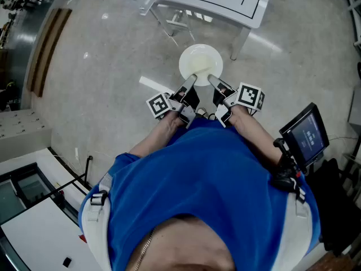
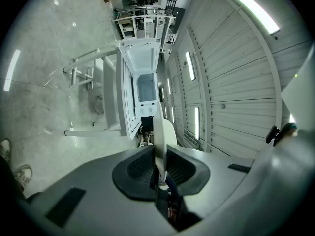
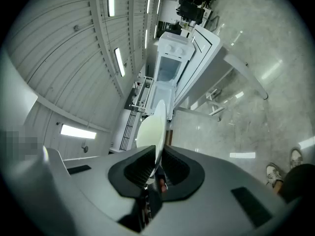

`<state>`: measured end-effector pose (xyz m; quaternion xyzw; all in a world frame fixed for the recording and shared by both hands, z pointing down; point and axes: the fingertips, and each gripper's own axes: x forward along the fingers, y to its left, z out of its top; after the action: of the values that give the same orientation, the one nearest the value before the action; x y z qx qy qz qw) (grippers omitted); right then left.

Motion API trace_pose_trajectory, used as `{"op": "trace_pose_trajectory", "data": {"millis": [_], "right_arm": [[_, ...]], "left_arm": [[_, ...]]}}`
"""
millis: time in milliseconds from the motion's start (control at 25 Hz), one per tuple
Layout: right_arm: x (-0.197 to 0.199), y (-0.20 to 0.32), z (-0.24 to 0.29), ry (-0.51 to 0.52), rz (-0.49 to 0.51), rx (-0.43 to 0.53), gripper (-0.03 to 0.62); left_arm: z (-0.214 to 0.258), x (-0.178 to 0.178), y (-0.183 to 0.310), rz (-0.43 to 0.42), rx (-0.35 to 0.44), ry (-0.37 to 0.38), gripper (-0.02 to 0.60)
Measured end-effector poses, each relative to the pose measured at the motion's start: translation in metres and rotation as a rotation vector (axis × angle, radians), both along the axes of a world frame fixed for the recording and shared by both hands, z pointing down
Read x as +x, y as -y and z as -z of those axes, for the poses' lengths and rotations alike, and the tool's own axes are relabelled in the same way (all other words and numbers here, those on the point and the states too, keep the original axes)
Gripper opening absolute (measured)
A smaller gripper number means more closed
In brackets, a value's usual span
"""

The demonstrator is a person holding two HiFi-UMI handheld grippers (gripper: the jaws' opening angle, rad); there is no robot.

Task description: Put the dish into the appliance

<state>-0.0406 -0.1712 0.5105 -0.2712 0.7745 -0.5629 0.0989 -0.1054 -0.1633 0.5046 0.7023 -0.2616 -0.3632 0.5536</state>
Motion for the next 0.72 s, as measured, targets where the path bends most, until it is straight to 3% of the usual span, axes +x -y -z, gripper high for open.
{"op": "trace_pose_trajectory", "data": {"millis": [720], "right_arm": [[-0.0049,0.0003,0.0045,-0.035,0.02,0.053,0.04]], "left_arm": [[0.0013,-0.0039,0.0005,0.0,0.002,-0.001,0.063]]}}
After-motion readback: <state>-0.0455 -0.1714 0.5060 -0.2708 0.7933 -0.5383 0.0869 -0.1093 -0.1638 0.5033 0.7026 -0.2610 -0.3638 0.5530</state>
